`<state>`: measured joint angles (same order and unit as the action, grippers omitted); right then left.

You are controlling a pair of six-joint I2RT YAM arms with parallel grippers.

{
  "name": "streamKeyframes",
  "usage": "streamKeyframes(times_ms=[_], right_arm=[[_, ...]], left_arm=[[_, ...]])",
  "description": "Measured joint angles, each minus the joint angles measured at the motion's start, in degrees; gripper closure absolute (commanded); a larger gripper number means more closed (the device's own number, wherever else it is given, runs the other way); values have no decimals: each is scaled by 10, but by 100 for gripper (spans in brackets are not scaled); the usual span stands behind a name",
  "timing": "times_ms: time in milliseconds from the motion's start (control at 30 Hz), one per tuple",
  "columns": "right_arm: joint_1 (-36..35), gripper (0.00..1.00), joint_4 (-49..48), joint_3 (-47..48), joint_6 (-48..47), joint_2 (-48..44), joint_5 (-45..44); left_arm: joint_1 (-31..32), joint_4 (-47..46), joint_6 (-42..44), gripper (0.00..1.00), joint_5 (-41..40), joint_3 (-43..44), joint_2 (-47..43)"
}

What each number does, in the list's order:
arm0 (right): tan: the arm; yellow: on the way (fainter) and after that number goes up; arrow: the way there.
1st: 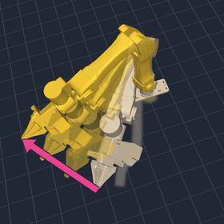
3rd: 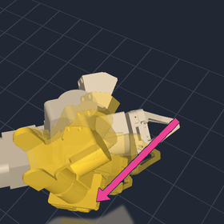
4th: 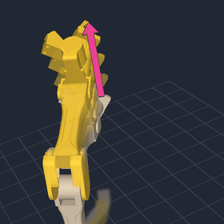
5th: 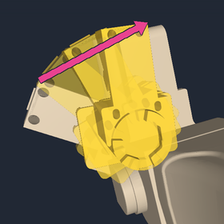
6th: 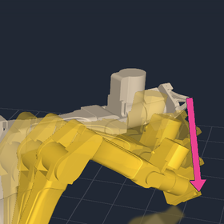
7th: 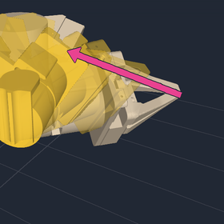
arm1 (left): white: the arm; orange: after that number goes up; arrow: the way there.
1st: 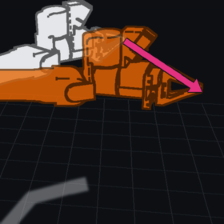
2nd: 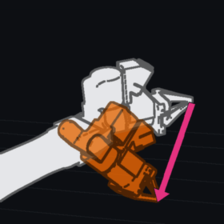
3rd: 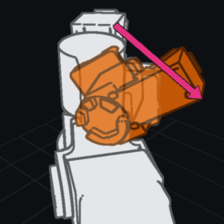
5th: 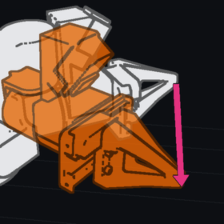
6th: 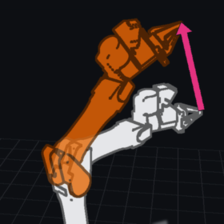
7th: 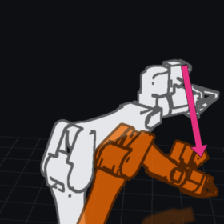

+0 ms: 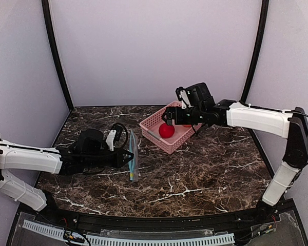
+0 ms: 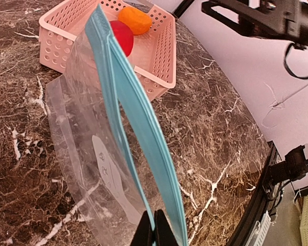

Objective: Place the food in the zip-top bag and seal the zipper
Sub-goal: Open the zipper food storage bag at the center of the board.

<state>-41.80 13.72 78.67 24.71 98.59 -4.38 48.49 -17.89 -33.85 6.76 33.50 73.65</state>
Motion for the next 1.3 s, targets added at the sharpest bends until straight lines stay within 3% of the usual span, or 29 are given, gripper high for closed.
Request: streamKeyframes(times_ms=[167, 400, 733, 1067, 1300], right_arm=[[-81, 9, -2, -11, 42, -35, 23], [-146, 14, -1, -5, 83, -3, 53], [-169, 18, 9, 45, 101, 77, 30], [-172, 30, 57, 88, 115, 126, -52], [-172, 38, 59, 108, 118, 162, -35]], left_arm=[[1, -1, -5, 99, -19, 12, 9], [12, -3, -9, 99, -34, 22, 23], [26, -3, -14, 99, -50, 22, 27], [33, -1, -17, 99, -88, 22, 27], [34, -24, -23, 99, -91, 21, 27]])
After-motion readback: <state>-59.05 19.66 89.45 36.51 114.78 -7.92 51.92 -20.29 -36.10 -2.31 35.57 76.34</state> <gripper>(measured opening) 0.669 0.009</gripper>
